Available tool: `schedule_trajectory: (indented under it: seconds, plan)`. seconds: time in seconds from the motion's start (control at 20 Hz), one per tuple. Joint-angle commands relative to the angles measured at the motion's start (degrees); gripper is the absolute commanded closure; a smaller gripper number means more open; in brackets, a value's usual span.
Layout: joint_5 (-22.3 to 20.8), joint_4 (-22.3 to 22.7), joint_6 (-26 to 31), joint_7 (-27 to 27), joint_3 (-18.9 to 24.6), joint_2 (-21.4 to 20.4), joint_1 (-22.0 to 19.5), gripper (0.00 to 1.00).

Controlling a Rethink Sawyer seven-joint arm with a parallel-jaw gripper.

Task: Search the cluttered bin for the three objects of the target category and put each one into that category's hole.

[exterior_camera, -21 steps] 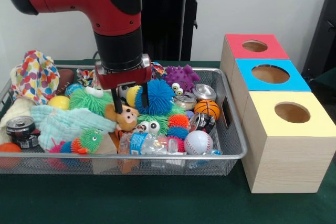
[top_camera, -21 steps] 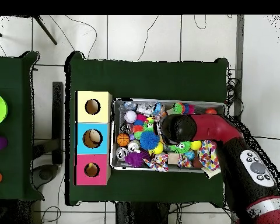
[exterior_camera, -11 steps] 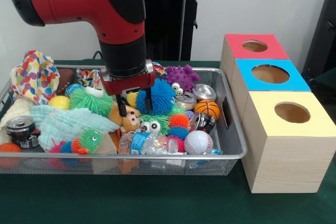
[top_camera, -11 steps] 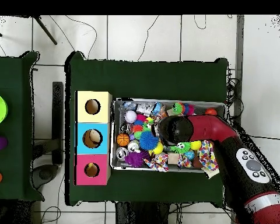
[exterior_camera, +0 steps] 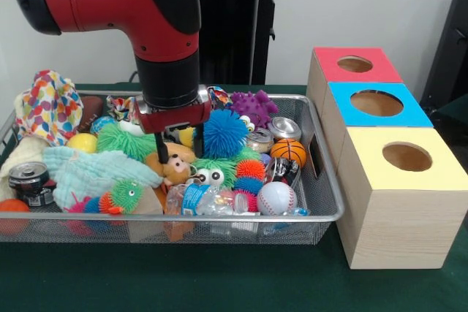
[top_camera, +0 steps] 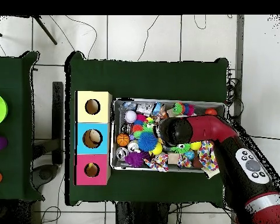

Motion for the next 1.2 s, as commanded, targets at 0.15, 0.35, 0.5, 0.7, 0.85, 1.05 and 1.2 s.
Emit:
schedule_trajectory:
  seconds: [0.15,0.35,0.5,0.7,0.85,1.05,1.2]
  plan:
    - [-5.9,1.4,-1.7,-11.4,1.9,0.2,0.3,0.00]
    - [-5.9,1.2,-1.2,-11.4,2.3,-0.4,0.4,0.00]
    - [-5.4,1.0,-0.3,-12.0,3.1,-1.1,0.3,0.00]
    - [-4.4,0.5,1.1,-13.8,4.5,-2.5,0.4,0.00]
    - [-4.0,0.4,1.5,-15.1,5.8,-3.2,0.3,0.00]
    - [-2.9,-0.1,3.4,-15.8,7.0,-4.2,0.5,0.00]
    - [-2.1,-0.7,5.5,-16.1,7.5,-5.0,0.9,0.00]
